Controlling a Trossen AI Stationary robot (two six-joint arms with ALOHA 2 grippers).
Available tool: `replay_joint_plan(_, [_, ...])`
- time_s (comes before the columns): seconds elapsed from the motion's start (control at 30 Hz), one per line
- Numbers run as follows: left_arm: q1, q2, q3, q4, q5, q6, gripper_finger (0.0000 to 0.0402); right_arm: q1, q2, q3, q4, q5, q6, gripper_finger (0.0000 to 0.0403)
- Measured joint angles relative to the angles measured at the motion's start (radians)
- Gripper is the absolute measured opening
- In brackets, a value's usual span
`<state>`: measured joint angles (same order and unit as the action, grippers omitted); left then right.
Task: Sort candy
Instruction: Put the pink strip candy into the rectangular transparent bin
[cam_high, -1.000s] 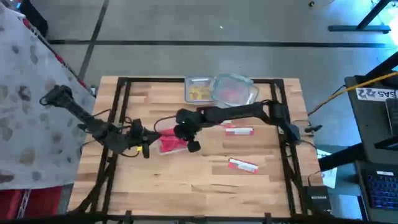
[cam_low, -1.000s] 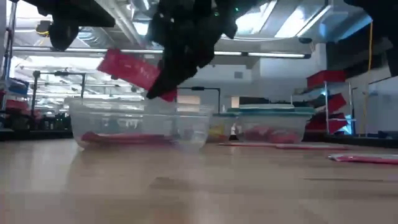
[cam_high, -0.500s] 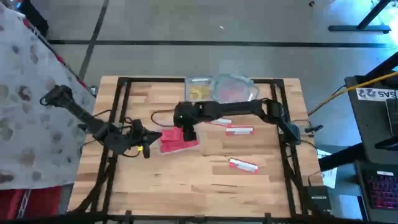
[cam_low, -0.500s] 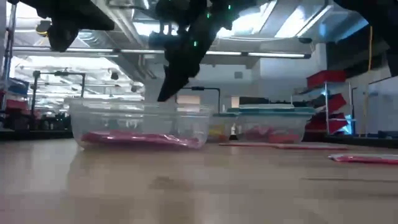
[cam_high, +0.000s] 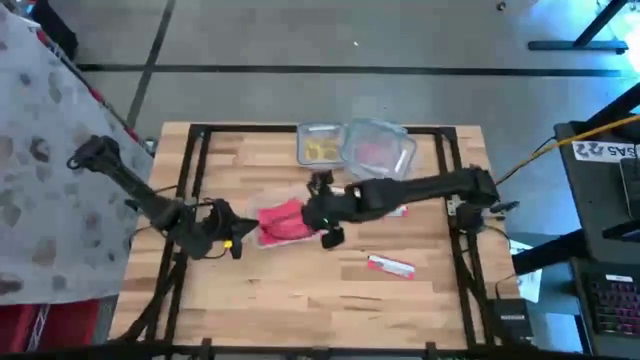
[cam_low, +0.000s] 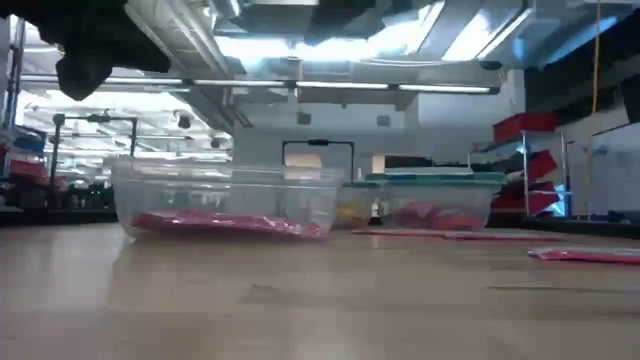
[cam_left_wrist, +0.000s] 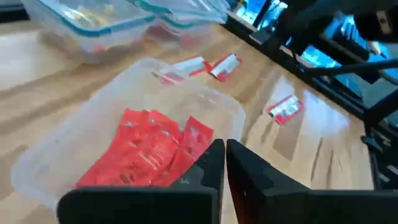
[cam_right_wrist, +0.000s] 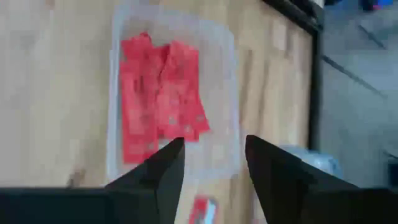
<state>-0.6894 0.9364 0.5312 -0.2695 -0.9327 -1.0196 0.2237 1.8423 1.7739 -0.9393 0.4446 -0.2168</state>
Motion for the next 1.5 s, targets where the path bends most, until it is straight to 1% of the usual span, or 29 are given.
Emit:
replay_joint_plan(0.13, [-0.029, 0.034, 0.0, 0.005, -0.026, -0.035, 0.0, 0.058, -0.096, -0.111, 0.012, 0.053, 0.114, 0.0159])
replay_joint_plan(0.33, [-0.044, 0.045, 0.0, 0.028, -0.074, -0.049, 0.0, 0.136, -0.187, -0.285, 0.076, 0.11, 0.243, 0.0159])
replay_joint_plan(0.5, [-0.043, 0.045, 0.0, 0.027, -0.078, -0.051, 0.0, 0.208, -0.27, -0.438, 0.088, 0.205, 0.374, 0.0159])
replay_joint_plan(0.6, [-0.043, 0.045, 0.0, 0.027, -0.085, -0.051, 0.0, 0.239, -0.312, -0.548, 0.178, 0.222, 0.465, 0.0159])
replay_joint_plan(0.7, [-0.043, 0.045, 0.0, 0.026, -0.09, -0.049, 0.0, 0.256, -0.325, -0.657, 0.319, 0.162, 0.504, 0.0159])
replay_joint_plan(0.87, [-0.043, 0.045, 0.0, 0.026, -0.101, -0.048, 0.0, 0.252, -0.325, -0.81, 0.559, 0.055, 0.527, 0.0159])
replay_joint_plan(0.97, [-0.043, 0.045, 0.0, 0.026, -0.102, -0.048, 0.0, 0.244, -0.325, -0.878, 0.654, 0.019, 0.527, 0.0159])
replay_joint_plan(1.13, [-0.043, 0.05, 0.0, 0.025, -0.104, -0.048, 0.0, 0.223, -0.322, -0.958, 0.736, 0.0, 0.527, 0.0159])
replay_joint_plan(1.23, [-0.043, 0.058, 0.0, 0.025, -0.111, -0.048, 0.0, 0.185, -0.322, -1.0, 0.802, -0.07, 0.525, 0.0159])
replay_joint_plan(1.33, [-0.043, 0.062, 0.0, 0.024, -0.112, -0.048, 0.0, 0.149, -0.322, -1.038, 0.811, -0.123, 0.52, 0.0159])
replay_joint_plan(1.37, [-0.043, 0.062, 0.0, 0.023, -0.112, -0.048, 0.0, 0.141, -0.322, -1.046, 0.811, -0.156, 0.516, 0.0159])
replay_joint_plan(1.43, [-0.043, 0.062, -0.001, 0.024, -0.112, -0.048, 0.0, 0.136, -0.322, -1.063, 0.809, -0.214, 0.521, 0.0159])
replay_joint_plan(1.5, [-0.044, 0.062, -0.001, 0.024, -0.109, -0.048, 0.0, 0.157, -0.324, -1.075, 0.779, -0.228, 0.557, 0.0159])
